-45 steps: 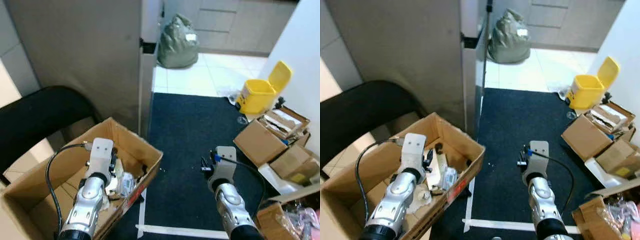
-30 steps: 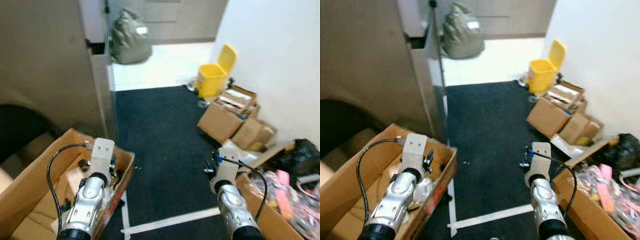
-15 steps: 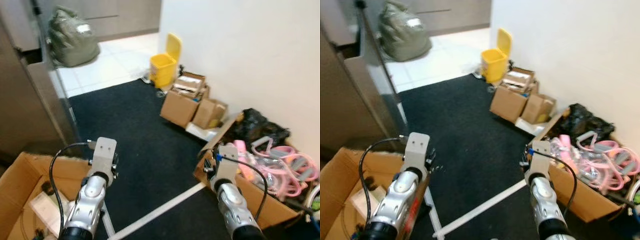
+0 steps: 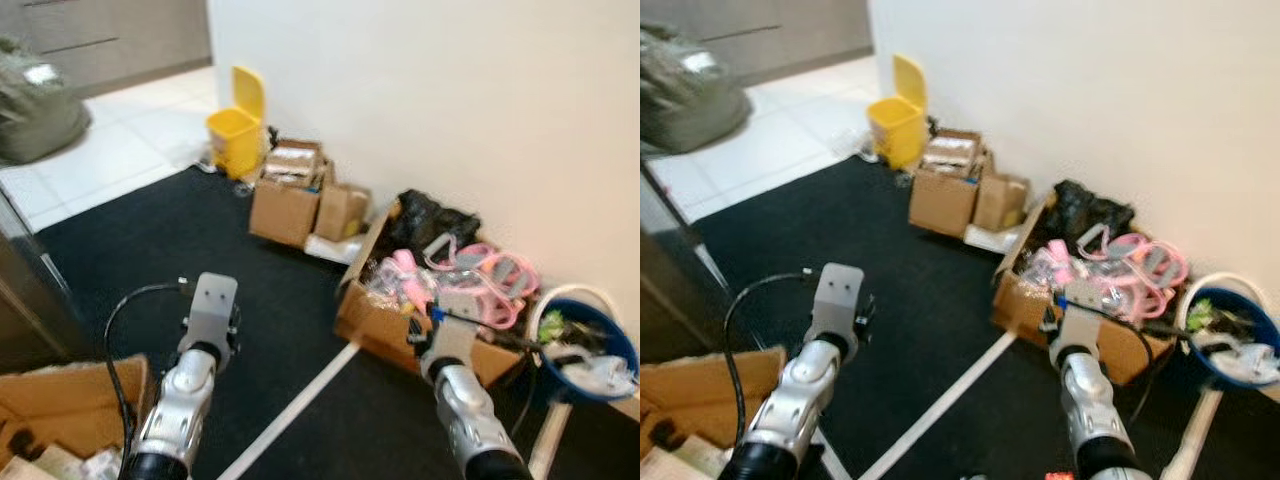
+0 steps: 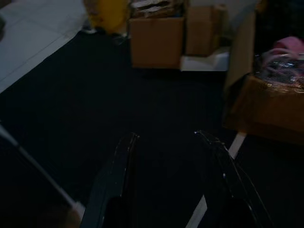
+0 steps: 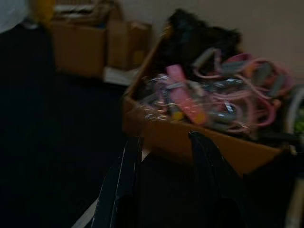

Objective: Picking trash to rubbish bin

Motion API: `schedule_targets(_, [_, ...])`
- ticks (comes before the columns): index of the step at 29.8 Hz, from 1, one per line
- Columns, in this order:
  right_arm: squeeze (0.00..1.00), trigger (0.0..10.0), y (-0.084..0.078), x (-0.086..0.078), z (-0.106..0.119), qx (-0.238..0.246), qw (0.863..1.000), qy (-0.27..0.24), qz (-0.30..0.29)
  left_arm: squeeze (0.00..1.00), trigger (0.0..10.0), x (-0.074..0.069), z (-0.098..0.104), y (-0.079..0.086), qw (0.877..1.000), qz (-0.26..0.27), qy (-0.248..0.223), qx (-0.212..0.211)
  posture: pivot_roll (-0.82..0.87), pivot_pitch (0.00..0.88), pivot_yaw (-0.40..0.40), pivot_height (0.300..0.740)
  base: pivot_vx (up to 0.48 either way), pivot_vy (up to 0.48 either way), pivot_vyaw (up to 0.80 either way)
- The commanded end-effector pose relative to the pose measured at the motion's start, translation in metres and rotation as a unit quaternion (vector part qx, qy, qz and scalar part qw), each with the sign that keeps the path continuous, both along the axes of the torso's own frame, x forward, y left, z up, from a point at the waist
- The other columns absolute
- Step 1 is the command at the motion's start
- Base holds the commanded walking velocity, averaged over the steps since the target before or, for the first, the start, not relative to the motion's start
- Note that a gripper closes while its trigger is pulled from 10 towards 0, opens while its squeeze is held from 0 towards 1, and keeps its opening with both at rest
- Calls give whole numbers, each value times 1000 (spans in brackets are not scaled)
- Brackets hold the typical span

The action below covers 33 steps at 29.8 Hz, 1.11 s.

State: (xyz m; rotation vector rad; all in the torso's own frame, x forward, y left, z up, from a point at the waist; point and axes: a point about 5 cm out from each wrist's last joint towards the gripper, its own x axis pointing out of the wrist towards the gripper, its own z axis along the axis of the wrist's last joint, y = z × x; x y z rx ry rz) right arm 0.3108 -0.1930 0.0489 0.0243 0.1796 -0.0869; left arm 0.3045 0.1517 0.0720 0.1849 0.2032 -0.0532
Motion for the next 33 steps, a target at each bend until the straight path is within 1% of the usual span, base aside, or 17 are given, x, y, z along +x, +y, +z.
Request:
schedule_targets(1, [0, 10000, 1, -5, -8, 5, 1000, 18, -2, 0, 10000, -3, -6, 2, 1000, 1, 13, 3, -10, 112, -37, 740, 0, 0, -712])
schedule_targets(33, [0, 10000, 1, -5, -8, 12, 1000, 19, -5, 0, 10000, -4, -6, 2, 1000, -5, 16, 3, -6, 114, -33, 740, 0, 0, -712])
